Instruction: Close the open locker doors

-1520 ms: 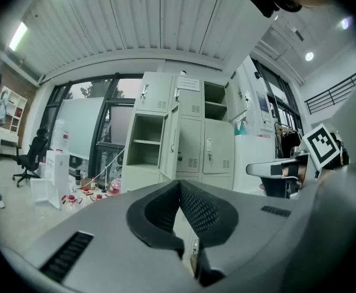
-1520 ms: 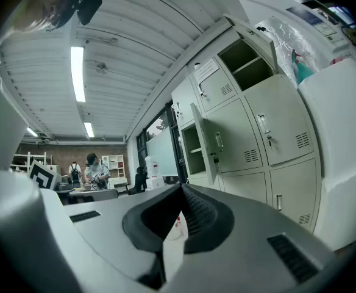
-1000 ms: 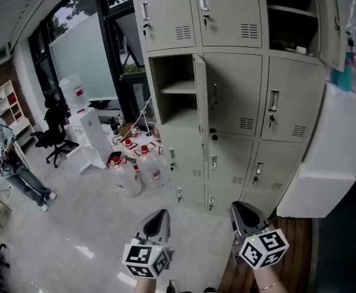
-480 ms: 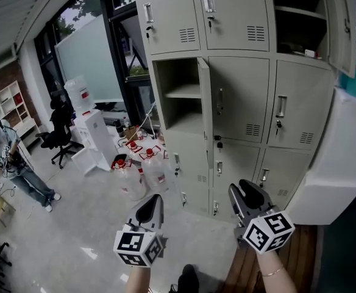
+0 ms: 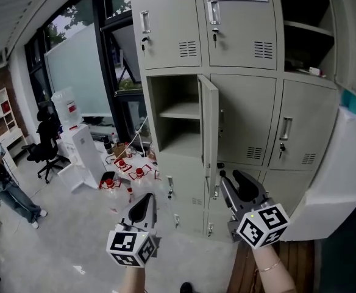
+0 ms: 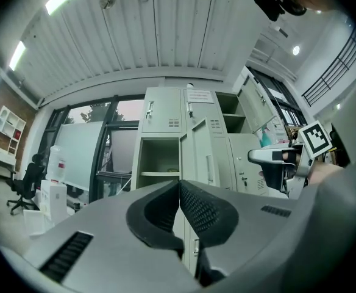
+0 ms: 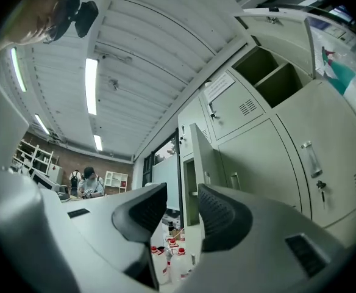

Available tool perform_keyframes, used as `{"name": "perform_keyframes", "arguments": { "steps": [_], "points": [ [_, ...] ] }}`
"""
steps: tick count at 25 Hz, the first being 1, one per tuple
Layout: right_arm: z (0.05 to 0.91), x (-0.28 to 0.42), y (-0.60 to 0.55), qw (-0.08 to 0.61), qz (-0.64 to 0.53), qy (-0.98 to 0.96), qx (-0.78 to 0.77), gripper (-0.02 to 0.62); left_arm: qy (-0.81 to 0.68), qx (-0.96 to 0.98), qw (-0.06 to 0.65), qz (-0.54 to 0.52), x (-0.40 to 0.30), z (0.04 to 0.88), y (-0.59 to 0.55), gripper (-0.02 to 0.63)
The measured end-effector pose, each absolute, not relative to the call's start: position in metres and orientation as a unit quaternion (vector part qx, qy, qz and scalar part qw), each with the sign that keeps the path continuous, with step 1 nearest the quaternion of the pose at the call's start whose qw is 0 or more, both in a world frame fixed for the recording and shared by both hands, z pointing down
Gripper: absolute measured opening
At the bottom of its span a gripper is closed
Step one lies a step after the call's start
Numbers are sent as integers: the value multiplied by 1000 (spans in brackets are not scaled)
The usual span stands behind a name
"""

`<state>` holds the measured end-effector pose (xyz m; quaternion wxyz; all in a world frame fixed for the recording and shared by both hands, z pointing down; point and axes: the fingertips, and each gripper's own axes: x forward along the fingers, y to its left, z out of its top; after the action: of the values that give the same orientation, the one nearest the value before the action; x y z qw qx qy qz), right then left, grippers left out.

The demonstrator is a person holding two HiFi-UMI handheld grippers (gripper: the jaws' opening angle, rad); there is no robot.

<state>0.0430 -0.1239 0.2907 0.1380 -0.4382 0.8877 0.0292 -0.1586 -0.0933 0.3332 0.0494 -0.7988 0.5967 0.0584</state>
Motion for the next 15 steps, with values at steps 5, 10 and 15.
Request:
{"name": "perform_keyframes", "arguments": {
  "steps": [5, 10, 15],
  "points": [
    [263, 25, -179, 149, 58, 876, -455, 155, 579, -810, 62, 72, -178, 312, -154, 21],
    [242, 12, -218, 161, 82, 863, -472, 160, 557, -824, 69, 81, -190, 299, -201, 21],
    [235, 8, -242, 165, 90, 848, -495, 161, 534, -837, 71, 94, -198, 292, -234, 21]
  ]
}}
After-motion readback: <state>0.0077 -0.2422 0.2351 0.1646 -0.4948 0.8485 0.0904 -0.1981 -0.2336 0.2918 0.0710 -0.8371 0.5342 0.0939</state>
